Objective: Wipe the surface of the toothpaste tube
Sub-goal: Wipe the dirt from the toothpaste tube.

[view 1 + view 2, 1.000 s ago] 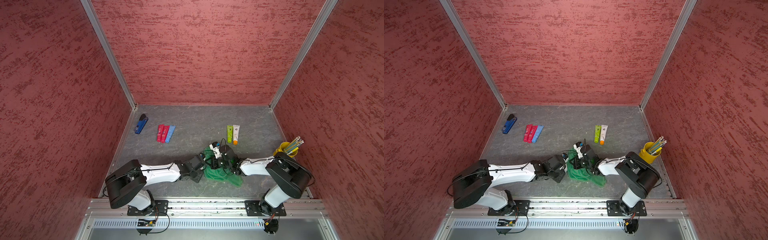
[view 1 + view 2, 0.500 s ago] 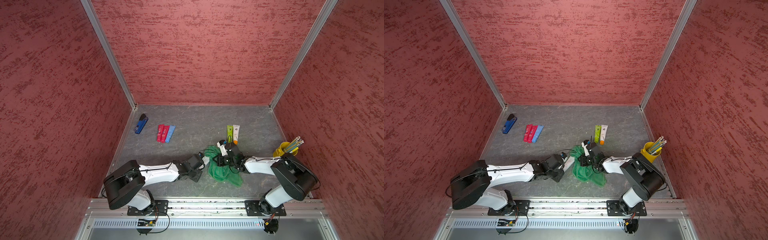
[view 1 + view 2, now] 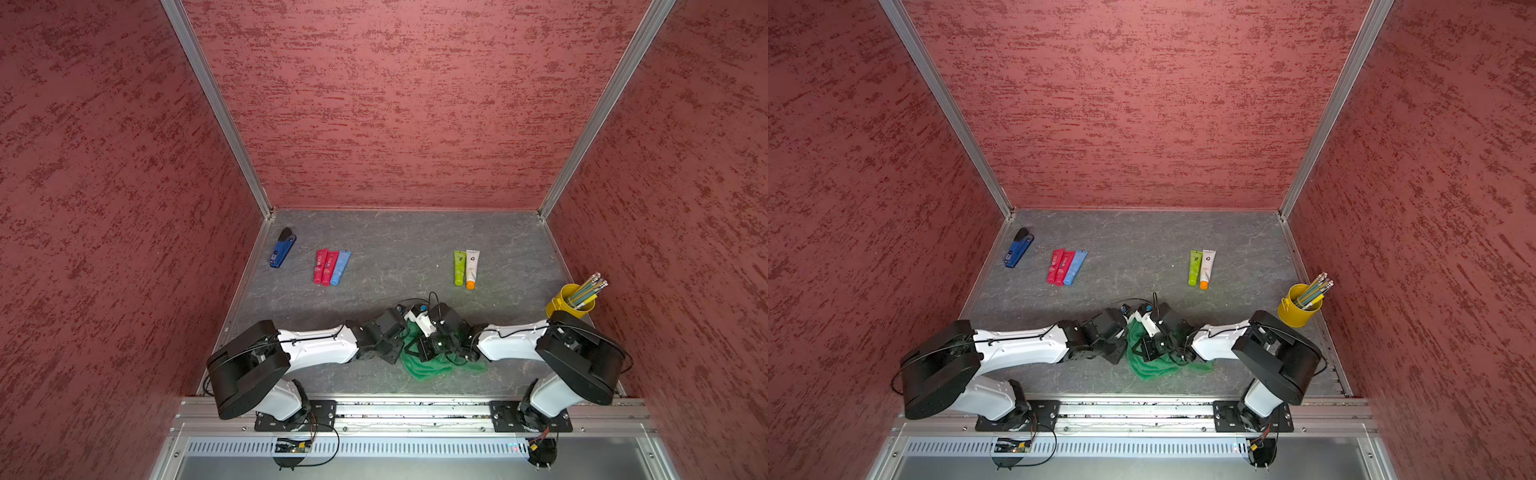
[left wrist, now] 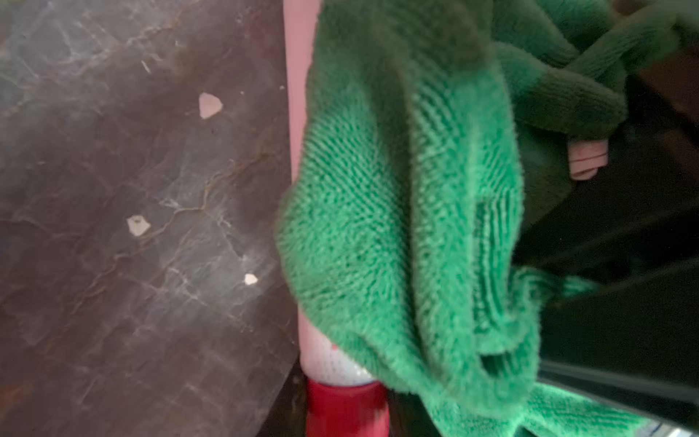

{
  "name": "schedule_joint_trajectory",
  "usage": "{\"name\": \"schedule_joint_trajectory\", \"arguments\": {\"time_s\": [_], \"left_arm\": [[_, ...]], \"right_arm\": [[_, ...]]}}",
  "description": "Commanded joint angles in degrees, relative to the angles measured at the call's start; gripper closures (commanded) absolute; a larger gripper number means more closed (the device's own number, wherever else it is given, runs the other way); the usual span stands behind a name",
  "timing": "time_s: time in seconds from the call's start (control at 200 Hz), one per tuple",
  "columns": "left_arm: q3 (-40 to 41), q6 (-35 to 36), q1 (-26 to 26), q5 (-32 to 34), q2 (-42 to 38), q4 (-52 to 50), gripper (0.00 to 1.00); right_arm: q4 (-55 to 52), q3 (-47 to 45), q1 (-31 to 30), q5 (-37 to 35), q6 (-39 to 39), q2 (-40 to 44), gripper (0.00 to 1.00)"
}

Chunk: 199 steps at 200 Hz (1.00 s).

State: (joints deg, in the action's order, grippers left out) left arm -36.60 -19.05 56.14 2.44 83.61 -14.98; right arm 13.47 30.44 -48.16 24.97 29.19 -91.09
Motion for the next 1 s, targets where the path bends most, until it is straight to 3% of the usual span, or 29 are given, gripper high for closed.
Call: {"name": "schedule_joint_trajectory", "arguments": {"time_s": [0.0, 0.13, 0.24, 0.431, 0.626, 0.731, 0.872, 0.992], "left_arm": [[0.1, 0.4, -0.3, -0.7, 0.2, 1.6, 1.00], [0.3, 0.3, -0.5, -0.7, -0.2, 1.7, 1.00], [0.3, 0.3, -0.5, -0.9, -0.1, 1.7, 1.00], [0.4, 0.6, -0.4, -0.9, -0.5, 1.7, 1.00], [0.3, 0.7, -0.3, -0.8, -0.5, 1.6, 1.00], [0.1, 0.7, -0.2, -0.7, -0.3, 1.5, 1.00], [0.1, 0.4, -0.3, -0.4, -0.2, 1.5, 1.00], [0.0, 0.3, -0.3, 0.1, -0.5, 1.4, 1.00]], "right_arm": [[0.3, 0.3, 6.1, -0.9, 1.6, 0.8, 1.00], [-6.1, 3.7, 11.6, -9.4, -0.4, 3.6, 1.00], [-7.9, 6.5, 14.9, -12.2, -1.4, 3.7, 1.00], [-4.1, 10.0, 14.7, -4.7, -1.6, -2.9, 1.00], [-4.4, 10.8, 10.0, -1.8, -2.3, -9.8, 1.00], [-3.2, 8.9, 6.3, 0.2, -0.9, -10.4, 1.00], [6.0, 3.6, 1.3, 7.1, 5.1, -9.0, 1.00], [9.8, 0.6, 0.6, 7.7, 7.0, -8.4, 1.00]]}}
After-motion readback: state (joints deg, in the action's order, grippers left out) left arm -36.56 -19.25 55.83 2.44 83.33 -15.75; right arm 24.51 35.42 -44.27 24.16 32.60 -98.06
